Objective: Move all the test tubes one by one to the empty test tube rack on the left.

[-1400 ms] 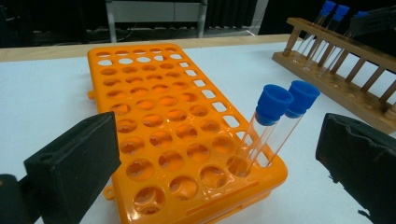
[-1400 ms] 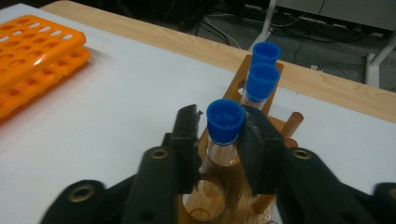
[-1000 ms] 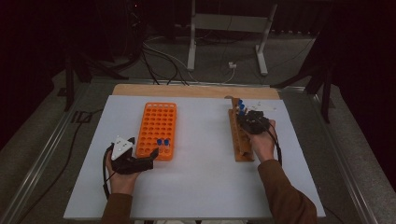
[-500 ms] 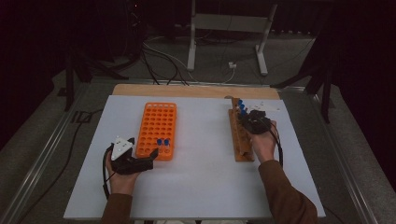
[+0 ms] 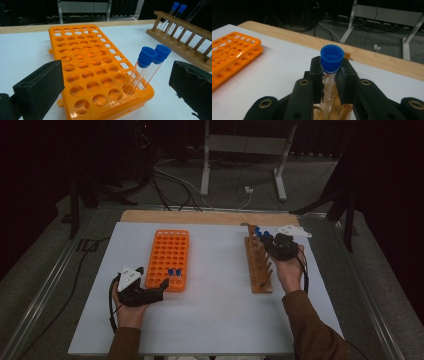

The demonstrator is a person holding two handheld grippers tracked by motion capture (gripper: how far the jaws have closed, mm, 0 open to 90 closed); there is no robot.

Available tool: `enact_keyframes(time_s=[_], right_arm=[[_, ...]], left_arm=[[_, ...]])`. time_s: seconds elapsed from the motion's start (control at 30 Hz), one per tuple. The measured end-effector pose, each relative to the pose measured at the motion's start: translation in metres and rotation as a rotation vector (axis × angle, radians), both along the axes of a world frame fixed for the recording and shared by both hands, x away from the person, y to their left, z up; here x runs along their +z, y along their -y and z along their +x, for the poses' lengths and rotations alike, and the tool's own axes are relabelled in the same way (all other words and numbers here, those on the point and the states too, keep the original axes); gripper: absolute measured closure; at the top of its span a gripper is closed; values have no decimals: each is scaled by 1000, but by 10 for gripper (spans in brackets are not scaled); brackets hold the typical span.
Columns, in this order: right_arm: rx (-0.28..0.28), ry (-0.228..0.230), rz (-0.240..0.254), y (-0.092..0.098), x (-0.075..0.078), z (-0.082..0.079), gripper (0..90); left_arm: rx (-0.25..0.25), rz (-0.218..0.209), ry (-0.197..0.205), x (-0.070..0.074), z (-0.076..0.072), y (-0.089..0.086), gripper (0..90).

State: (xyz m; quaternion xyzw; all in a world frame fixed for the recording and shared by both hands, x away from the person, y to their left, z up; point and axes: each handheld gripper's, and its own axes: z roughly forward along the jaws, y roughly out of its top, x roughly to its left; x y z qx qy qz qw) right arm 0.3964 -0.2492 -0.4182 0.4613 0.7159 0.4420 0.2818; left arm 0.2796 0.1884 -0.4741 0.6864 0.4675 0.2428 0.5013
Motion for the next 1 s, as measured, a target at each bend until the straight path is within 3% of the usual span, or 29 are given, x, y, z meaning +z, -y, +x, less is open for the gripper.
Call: enact_keyframes(time_s=[0.33,0.5,0.77,1.0], right_arm=[[24,39,-7,-2,17,-10,771],[55,38,-13,-7,21,-15,771],[113,7,-17,-20,21,-23,770],[178,-37,-4,-37,18,-30,770]], left_arm=[[-1,-4,24,7,-2,-1,8],[-12,-2,39,13,-3,4,8],[-54,19,76,31,-4,24,9],[-123,39,86,41,0,52,8]])
